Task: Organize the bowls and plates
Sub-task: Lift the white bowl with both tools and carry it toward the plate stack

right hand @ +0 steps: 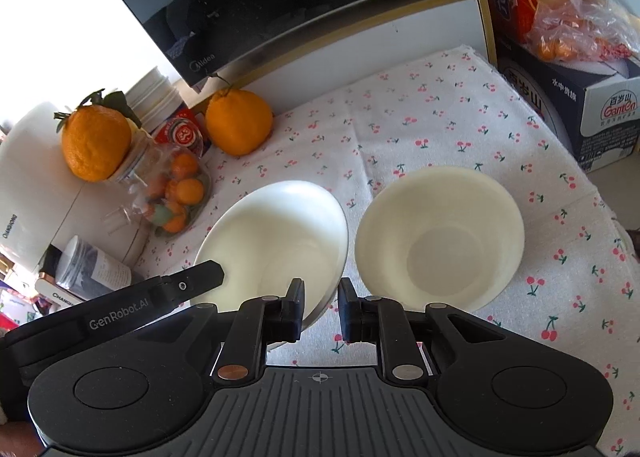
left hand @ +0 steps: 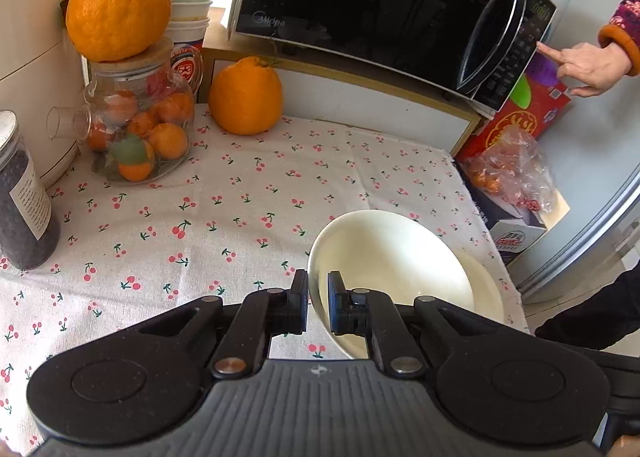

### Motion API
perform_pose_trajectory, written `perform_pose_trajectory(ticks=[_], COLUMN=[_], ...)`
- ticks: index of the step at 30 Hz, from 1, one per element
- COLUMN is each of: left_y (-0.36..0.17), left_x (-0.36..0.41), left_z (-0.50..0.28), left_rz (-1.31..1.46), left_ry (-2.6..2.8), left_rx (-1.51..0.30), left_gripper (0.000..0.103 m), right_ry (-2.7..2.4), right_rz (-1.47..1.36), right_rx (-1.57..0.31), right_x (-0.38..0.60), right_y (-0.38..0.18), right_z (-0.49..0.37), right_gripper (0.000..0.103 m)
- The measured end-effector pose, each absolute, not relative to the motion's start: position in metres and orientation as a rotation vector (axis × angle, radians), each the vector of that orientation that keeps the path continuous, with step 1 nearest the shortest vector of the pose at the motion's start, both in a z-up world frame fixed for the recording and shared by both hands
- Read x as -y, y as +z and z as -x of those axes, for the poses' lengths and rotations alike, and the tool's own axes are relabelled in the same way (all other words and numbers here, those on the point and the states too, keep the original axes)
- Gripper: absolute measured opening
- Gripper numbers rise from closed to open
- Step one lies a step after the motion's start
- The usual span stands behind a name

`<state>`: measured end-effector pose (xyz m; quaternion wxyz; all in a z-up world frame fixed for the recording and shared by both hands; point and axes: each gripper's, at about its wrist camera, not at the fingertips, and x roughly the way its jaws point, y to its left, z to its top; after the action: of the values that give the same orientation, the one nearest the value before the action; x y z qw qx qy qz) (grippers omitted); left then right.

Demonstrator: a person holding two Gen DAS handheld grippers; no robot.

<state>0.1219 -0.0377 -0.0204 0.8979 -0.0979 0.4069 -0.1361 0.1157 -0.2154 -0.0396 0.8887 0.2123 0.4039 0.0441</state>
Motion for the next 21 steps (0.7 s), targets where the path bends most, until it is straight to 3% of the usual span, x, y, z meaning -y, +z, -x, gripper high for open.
perform_pose_trajectory(ticks=[10, 21], left_y=[-0.01, -0.018], left_x=[0.05, 0.066], left_z=[-0.081, -0.048], left_rz=[0.222, 0.177], left_ry=[-0.373, -0.442], left_rx=[-0.838, -0.88], left_gripper=[0.009, 0.009], right_ry=[0.097, 0.099], right_rz=[-0.351, -0.301], right_rx=[-0.783, -0.839], right_x=[0.234, 0.246], right_y=[-0.01, -0.021], right_z=[-0.07, -0.027], right_gripper=[0.018, 0.021])
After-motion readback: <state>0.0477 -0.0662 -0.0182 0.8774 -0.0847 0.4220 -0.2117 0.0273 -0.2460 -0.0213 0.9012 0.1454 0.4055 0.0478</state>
